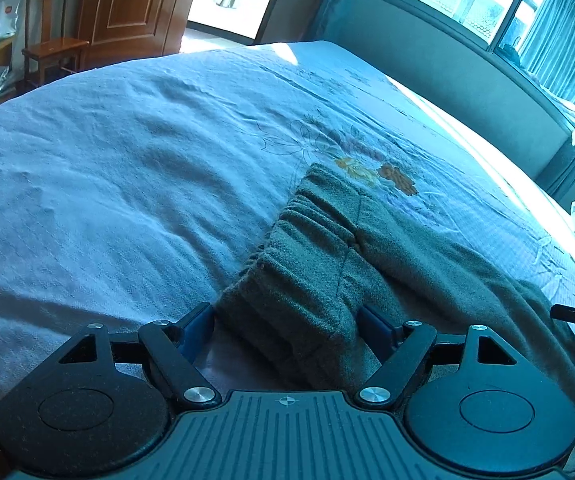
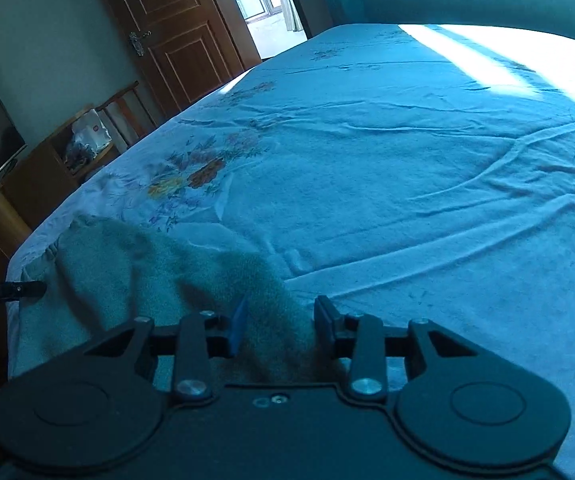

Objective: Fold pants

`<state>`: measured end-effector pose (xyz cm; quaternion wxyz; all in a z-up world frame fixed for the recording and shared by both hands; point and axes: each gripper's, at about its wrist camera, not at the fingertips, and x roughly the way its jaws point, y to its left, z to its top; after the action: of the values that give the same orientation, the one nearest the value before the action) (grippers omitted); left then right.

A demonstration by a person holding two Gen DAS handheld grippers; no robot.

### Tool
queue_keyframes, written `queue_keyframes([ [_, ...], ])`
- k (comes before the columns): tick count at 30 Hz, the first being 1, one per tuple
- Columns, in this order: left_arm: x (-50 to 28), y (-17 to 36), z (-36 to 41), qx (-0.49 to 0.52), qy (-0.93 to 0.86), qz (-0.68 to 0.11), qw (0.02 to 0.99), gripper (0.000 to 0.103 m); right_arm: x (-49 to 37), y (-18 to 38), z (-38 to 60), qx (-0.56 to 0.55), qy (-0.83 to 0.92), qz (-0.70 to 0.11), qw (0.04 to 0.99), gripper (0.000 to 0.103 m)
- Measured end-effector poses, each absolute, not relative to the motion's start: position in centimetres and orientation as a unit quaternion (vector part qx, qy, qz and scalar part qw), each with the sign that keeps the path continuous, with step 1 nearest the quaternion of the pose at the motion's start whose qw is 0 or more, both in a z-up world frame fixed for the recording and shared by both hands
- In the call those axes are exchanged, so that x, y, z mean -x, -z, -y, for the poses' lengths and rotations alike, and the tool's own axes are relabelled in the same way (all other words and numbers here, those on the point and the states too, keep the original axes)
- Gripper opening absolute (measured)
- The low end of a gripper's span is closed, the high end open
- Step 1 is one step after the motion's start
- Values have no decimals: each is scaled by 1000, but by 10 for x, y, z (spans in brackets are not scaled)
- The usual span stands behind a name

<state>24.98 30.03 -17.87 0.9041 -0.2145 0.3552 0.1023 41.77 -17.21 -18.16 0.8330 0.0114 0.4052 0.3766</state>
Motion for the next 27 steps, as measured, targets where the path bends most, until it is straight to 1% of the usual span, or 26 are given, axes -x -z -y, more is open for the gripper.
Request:
queue_keyframes([
  [1,-250,177,-297,206,-107,-353,906,78,-416,181,171,-11,-389,-405,827,17],
  [3,-248,175,-292,194,-117,-346,910,73,-412,177,168,-10,-409,-400,820,11],
  [5,-245,173,-286,190,-127,-336,914,69,-408,174,166,-7,-422,-390,818,11],
  [10,-241,174,-285,201,-136,-330,912,67,-418,174,146,-11,-425,-394,815,12],
  [11,-239,174,-287,202,-135,-329,913,60,-418,174,143,-4,-422,-392,818,8],
  [12,-239,173,-287,203,-134,-326,914,55,-416,172,132,26,-407,-379,831,0],
  [13,-237,170,-288,203,-132,-322,915,50,-412,166,128,43,-401,-366,839,0],
  [14,-235,166,-287,197,-129,-316,919,49,-407,160,124,51,-401,-349,845,0],
  [16,-236,167,-282,169,-131,-323,922,48,-407,163,117,99,-369,-336,861,0],
  [18,-238,177,-285,174,-129,-337,916,49,-425,192,115,109,-338,-400,845,0],
  [19,-237,178,-287,177,-127,-336,916,49,-426,195,118,97,-338,-401,846,0],
  [21,-235,176,-289,179,-123,-337,916,49,-420,190,127,78,-325,-384,861,0],
  [22,-235,175,-290,177,-121,-337,917,52,-415,183,134,71,-313,-374,870,5],
  [23,-233,173,-291,177,-124,-336,917,59,-410,175,145,61,-302,-362,880,5],
  [25,-226,167,-292,180,-136,-330,917,65,-386,154,168,60,-273,-326,903,5],
  [26,-222,161,-288,170,-144,-324,919,65,-369,144,179,54,-273,-305,911,5],
  [27,-219,153,-279,146,-152,-318,924,66,-351,136,187,40,-282,-296,912,9],
])
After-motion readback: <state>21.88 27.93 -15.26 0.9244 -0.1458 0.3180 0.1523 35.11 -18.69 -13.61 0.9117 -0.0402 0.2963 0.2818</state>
